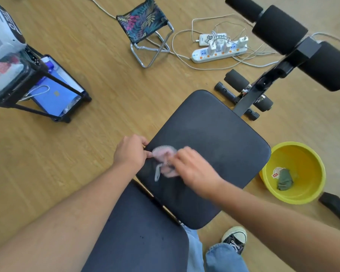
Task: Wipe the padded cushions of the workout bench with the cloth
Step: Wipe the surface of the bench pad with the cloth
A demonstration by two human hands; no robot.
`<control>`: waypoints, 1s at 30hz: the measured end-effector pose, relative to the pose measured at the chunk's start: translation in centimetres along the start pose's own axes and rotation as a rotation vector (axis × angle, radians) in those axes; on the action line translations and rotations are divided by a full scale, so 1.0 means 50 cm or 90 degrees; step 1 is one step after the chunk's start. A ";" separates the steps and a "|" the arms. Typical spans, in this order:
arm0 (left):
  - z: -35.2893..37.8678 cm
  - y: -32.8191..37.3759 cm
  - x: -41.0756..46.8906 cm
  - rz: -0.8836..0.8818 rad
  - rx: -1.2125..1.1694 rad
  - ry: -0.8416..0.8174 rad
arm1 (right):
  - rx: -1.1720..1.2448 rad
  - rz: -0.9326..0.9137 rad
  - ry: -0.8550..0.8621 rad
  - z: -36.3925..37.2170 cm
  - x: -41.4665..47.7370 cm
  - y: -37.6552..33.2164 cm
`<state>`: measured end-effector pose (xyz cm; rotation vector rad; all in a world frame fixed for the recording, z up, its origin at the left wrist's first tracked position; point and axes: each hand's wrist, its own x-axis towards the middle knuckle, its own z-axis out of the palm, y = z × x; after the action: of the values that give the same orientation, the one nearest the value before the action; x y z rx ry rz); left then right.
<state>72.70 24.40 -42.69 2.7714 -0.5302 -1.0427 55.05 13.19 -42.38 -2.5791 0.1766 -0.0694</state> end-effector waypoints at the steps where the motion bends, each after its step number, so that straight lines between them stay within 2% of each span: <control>1: -0.001 -0.001 -0.001 -0.010 -0.013 0.002 | -0.029 0.117 0.072 -0.031 0.037 0.054; 3: -0.006 -0.005 -0.006 -0.032 -0.052 -0.003 | -0.025 0.396 0.234 -0.065 0.089 0.127; 4: -0.011 -0.007 -0.009 -0.047 -0.075 -0.019 | -0.020 0.479 0.296 -0.055 0.099 0.121; 5: -0.017 -0.013 -0.010 -0.069 -0.116 -0.052 | -0.013 0.509 0.311 -0.031 0.099 0.084; 6: -0.027 -0.022 -0.011 -0.100 -0.180 -0.099 | -0.012 0.466 0.278 0.003 0.088 0.030; 7: -0.042 -0.033 -0.009 -0.130 -0.249 -0.146 | -0.007 0.353 0.190 0.037 0.066 -0.031; 9: -0.078 -0.058 -0.007 -0.166 -0.312 -0.216 | -0.028 0.013 -0.005 0.066 0.027 -0.109; 10: -0.092 -0.072 -0.003 -0.161 -0.306 -0.234 | -0.065 -0.122 -0.064 0.059 0.044 -0.093; 11: -0.102 -0.085 -0.001 -0.153 -0.297 -0.244 | -0.091 -0.179 -0.076 0.035 0.087 -0.053; 12: -0.111 -0.093 0.000 -0.142 -0.285 -0.243 | -0.086 -0.139 -0.064 0.008 0.138 0.000; 13: -0.116 -0.097 0.002 -0.129 -0.275 -0.239 | -0.093 -0.042 0.010 -0.021 0.181 0.055; 15: -0.121 -0.092 0.001 -0.113 -0.287 -0.224 | -0.107 0.199 0.225 -0.057 0.235 0.127; 16: -0.120 -0.084 -0.001 -0.110 -0.302 -0.218 | -0.078 0.268 0.273 -0.049 0.230 0.123; 17: -0.118 -0.076 -0.001 -0.109 -0.315 -0.208 | -0.040 0.295 0.258 -0.025 0.209 0.085; 18: -0.115 -0.070 -0.002 -0.105 -0.318 -0.193 | -0.026 0.222 0.210 0.004 0.179 0.032; 21: -0.100 -0.065 -0.004 -0.034 -0.201 -0.152 | -0.065 -0.177 -0.043 0.057 0.066 -0.084; 22: -0.093 -0.061 -0.010 0.000 -0.128 -0.155 | -0.098 -0.265 -0.071 0.049 0.061 -0.063; 23: -0.086 -0.054 -0.018 0.023 -0.073 -0.160 | -0.134 -0.286 -0.054 0.029 0.079 -0.021; 24: -0.078 -0.047 -0.023 0.036 -0.040 -0.169 | -0.151 -0.236 -0.013 -0.002 0.106 0.030; 25: -0.070 -0.038 -0.029 0.049 -0.029 -0.183 | -0.167 -0.138 0.026 -0.036 0.126 0.085; 27: -0.053 -0.023 -0.039 0.055 -0.033 -0.185 | -0.170 0.122 0.178 -0.077 0.136 0.182; 29: -0.040 -0.010 -0.048 0.056 -0.033 -0.154 | -0.066 0.326 0.245 -0.070 0.087 0.175; 30: -0.033 -0.011 -0.049 0.050 -0.016 -0.139 | -0.032 0.345 0.234 -0.047 0.048 0.132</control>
<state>72.23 25.84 -40.09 2.6068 -0.6420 -1.3321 56.50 6.05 -43.86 -2.4539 1.0093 -0.3376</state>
